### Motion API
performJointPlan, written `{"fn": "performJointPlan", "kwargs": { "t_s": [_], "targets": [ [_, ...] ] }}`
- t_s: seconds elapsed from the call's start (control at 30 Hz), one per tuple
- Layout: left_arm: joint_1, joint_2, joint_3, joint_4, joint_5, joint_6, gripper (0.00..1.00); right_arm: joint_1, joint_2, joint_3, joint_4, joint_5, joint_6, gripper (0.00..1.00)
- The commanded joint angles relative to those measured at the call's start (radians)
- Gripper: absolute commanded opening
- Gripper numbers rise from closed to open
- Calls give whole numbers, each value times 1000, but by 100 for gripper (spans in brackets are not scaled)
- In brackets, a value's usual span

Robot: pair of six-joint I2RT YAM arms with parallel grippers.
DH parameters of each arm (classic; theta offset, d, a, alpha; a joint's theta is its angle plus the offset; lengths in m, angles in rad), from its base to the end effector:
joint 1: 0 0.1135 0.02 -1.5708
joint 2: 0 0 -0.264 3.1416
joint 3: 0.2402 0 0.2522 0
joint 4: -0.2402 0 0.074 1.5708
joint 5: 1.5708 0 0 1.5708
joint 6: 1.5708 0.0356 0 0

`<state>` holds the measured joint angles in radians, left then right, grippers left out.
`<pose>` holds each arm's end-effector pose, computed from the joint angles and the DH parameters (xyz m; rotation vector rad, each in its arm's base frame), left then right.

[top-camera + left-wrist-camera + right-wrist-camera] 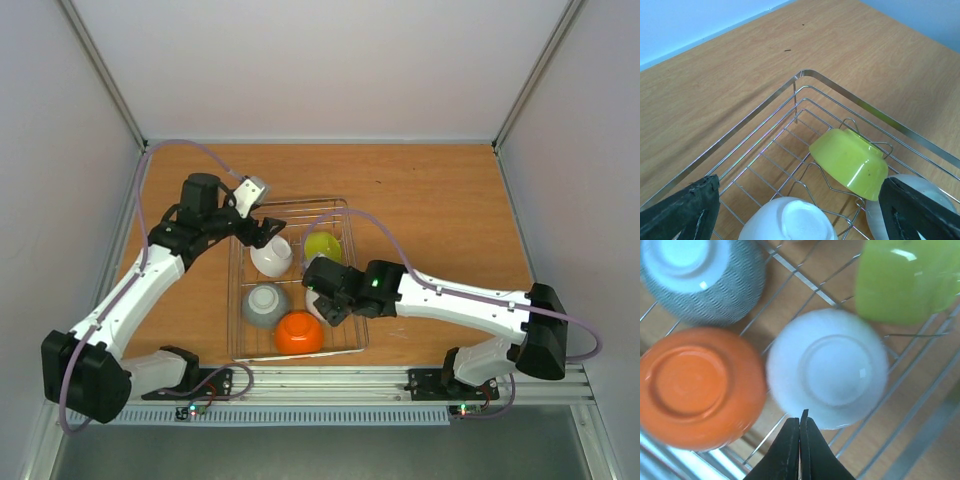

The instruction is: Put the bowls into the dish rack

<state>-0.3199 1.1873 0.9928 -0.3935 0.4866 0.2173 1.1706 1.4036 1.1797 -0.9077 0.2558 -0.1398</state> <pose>0.2424 -0.0979 0.3113 0.8338 1.9684 -0.5835 0.1152 0.2492 0.2798 -1.5464 2.1367 -0.0050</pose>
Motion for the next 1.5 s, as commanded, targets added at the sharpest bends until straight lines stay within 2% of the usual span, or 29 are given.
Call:
{"fn": "performJointPlan", "kwargs": {
  "t_s": [0.0,0.3,0.63,1.13,1.47],
  "targets": [
    [6,17,18,21,14,13,87,64,-33,-40,62,-131,-21,1],
    [7,33,24,18,11,10,87,199,10,-69,159,-261,-65,1],
    [7,28,24,13,9,12,87,245,147,-32,239,-353,-69,1],
    [8,12,18,18,9,12,87,239,204,13,162,-105,-27,1],
    [8,7,16,16,9,13,87,211,207,21,152,-72,-26,1]
  ]
}}
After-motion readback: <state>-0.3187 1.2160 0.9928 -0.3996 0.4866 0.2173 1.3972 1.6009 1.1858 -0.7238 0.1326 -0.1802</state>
